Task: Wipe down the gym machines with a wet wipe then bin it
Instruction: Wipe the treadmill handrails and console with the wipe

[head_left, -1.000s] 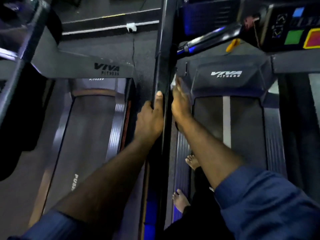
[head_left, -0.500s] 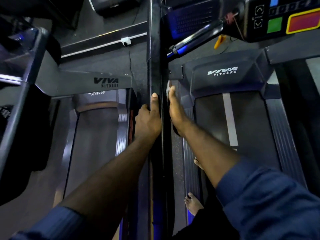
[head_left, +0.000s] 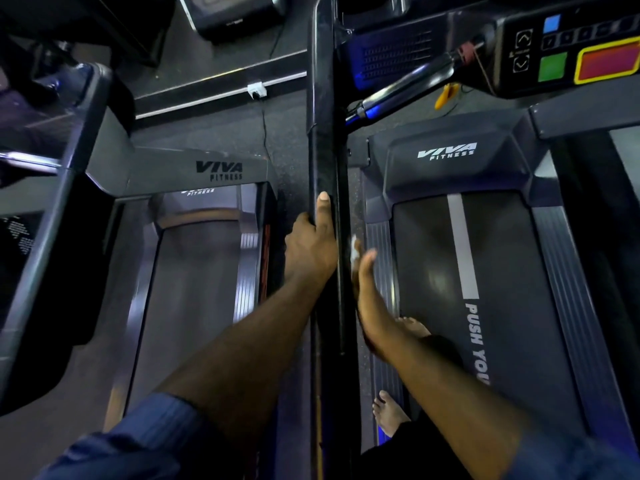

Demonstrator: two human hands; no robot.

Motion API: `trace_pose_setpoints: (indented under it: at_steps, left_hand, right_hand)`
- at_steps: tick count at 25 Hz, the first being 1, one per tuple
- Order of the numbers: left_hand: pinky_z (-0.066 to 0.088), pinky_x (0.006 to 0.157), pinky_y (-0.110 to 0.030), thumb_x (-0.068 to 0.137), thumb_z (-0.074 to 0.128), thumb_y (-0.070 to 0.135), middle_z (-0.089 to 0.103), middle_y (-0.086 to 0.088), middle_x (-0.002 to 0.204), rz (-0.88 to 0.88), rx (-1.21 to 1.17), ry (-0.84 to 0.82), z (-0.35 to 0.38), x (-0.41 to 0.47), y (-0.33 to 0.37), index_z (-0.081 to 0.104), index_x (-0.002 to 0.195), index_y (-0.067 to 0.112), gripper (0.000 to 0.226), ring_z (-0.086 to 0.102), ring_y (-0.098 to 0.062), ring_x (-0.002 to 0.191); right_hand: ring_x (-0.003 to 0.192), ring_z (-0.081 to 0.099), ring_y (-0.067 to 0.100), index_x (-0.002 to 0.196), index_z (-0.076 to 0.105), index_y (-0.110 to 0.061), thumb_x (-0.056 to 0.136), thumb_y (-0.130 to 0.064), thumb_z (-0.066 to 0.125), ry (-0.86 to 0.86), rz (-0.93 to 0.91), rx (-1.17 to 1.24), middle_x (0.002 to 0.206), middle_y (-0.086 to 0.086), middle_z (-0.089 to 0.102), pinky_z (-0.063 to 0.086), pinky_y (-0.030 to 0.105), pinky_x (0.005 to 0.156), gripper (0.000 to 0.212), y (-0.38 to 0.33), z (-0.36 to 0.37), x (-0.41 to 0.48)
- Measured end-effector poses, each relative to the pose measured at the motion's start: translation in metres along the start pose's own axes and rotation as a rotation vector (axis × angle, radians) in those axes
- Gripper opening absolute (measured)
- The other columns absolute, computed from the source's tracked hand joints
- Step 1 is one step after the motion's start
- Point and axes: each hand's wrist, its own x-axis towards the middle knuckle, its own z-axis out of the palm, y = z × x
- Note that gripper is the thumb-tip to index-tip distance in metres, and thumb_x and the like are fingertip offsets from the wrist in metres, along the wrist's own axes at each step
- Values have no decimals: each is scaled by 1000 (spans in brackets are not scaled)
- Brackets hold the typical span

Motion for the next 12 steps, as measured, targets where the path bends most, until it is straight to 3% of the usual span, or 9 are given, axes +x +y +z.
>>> trace_pose_setpoints:
  at_steps: [1, 2, 3, 4, 5, 7, 9, 12]
  left_hand:
    - [54, 79, -41, 93, 23, 86, 68, -4, 106, -2, 2, -6, -1, 1, 0, 62, 120, 16, 84, 66, -19, 93]
    - [53, 79, -40, 94, 23, 85, 68, -5, 109, -5, 6, -5, -1, 1, 1, 61, 123, 16, 84, 65, -19, 95]
    - [51, 78, -39, 94, 23, 85, 67, -6, 113, -8, 14, 5, 0, 1, 1, 61, 126, 16, 85, 65, -21, 99]
    - [49, 76, -38, 95, 24, 85, 67, -8, 116, -7, 26, 19, 0, 2, 1, 61, 128, 14, 87, 64, -22, 101]
    - [46, 71, -35, 95, 24, 84, 68, -9, 116, -5, 34, 29, 1, 3, 1, 62, 128, 13, 87, 64, -22, 100]
    - [43, 64, -31, 97, 24, 81, 69, -7, 111, 6, 39, 42, 1, 1, 1, 63, 125, 12, 85, 64, -18, 93]
    - [50, 71, -35, 96, 22, 83, 68, -7, 111, 12, 48, 33, 1, -1, 3, 62, 124, 12, 86, 65, -18, 94]
    - [55, 87, -47, 92, 20, 88, 67, -11, 119, 4, 67, 49, 0, -2, 2, 61, 128, 12, 93, 64, -27, 105]
  right_hand:
    - [160, 4, 7, 166, 13, -33, 80, -97, 20, -29, -111, 94, 174, -11, 8, 0, 50, 131, 107, 7, 5, -21]
    - [160, 4, 9, 166, 13, -24, 92, -86, 22, 64, -129, 270, 175, -5, 8, 7, 49, 130, 97, 5, 14, -32]
    - [160, 5, 11, 166, 13, -15, 100, -75, 22, 30, -59, 577, 175, 0, 8, 12, 45, 130, 89, -8, 17, -36]
    - [160, 4, 9, 166, 11, -15, 100, -74, 22, 30, -72, 589, 175, -2, 6, 11, 41, 130, 90, -20, 13, -24]
    - [159, 1, 4, 166, 9, -22, 91, -85, 20, 15, -31, 371, 175, -9, 2, 4, 38, 130, 98, -40, 11, -6]
    - [158, 0, -1, 166, 8, -35, 73, -102, 18, -17, -61, 236, 173, -17, 2, -7, 42, 130, 115, -34, 9, 12]
    - [159, 6, 6, 165, 14, -41, 67, -107, 15, 76, 3, -51, 173, -14, 10, -4, 53, 129, 118, -30, 5, 14]
    - [159, 2, 5, 163, 10, -49, 70, -106, 14, 17, 70, -9, 172, -20, 6, -2, 54, 130, 110, 5, 16, -46]
